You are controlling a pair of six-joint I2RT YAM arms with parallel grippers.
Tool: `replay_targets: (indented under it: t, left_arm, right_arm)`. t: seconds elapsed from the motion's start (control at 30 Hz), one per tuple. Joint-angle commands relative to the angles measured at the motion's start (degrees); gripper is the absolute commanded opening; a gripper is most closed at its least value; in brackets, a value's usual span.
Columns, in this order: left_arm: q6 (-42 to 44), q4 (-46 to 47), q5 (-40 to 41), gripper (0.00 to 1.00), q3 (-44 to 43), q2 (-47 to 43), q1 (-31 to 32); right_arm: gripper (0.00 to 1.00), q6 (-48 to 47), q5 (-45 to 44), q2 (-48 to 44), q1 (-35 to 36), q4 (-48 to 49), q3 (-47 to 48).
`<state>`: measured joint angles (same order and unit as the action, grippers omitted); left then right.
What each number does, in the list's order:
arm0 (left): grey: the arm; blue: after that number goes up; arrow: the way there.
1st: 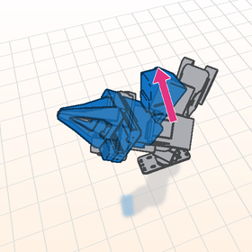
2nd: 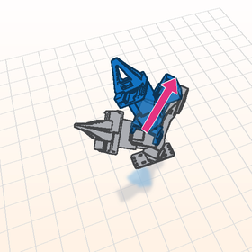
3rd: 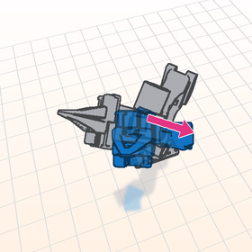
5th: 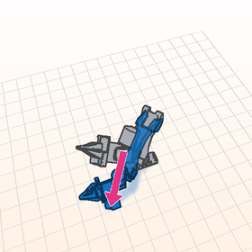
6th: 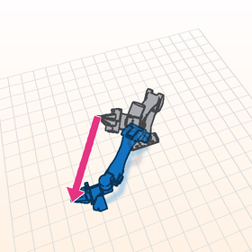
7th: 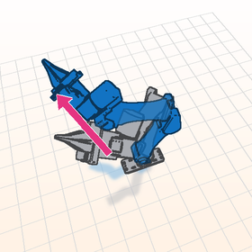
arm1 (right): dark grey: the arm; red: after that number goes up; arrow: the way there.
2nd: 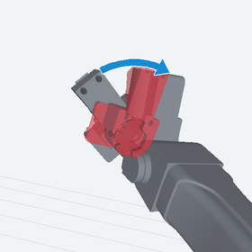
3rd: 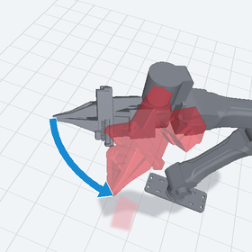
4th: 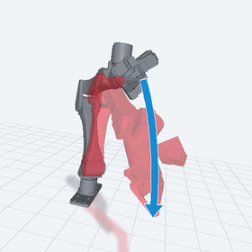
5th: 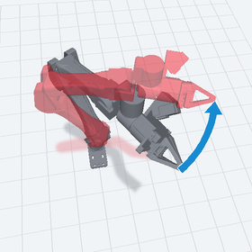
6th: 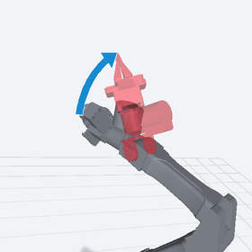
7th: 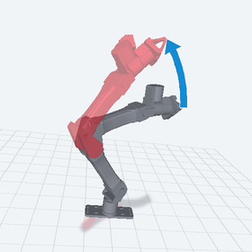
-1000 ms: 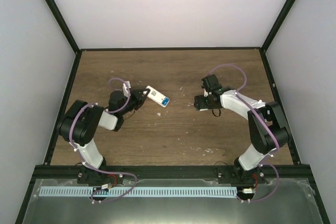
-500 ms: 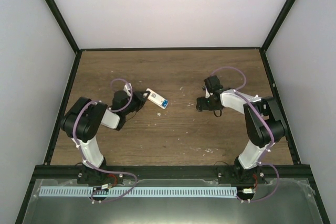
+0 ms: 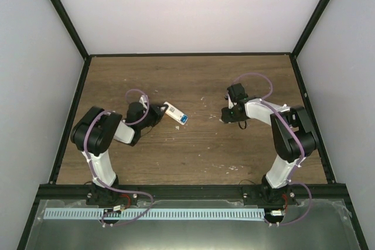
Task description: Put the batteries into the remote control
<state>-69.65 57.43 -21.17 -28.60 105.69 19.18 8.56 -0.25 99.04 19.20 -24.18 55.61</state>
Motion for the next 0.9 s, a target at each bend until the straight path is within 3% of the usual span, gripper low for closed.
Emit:
replay_targets:
  t: [0.0, 0.27, 0.57, 0.87]
  left_arm:
    - [1.39, 3.16, -1.44, 0.0, 0.37, 1.0, 0.24]
    - [3.03, 4.41, -6.0, 0.0, -0.39, 1.83, 0.24]
    - [5.35, 7.43, -17.31, 0.0, -2.18, 5.19, 0.29]
    - [6.45, 10.52, -17.48, 0.0, -0.37, 6.19, 0.24]
  right_arm:
    - [0.51, -1.52, 0.36, 1.82, -0.26, -2.3, -0.3]
    - [0.4, -3.98, 1.01, 0.19, -0.14, -3.7, -0.2]
    - [0.39, -9.83, 10.7, -5.37, 3.27, -3.2, 2.84]
    - [0.39, -10.86, 21.98, -8.05, 7.53, 2.38, 2.13]
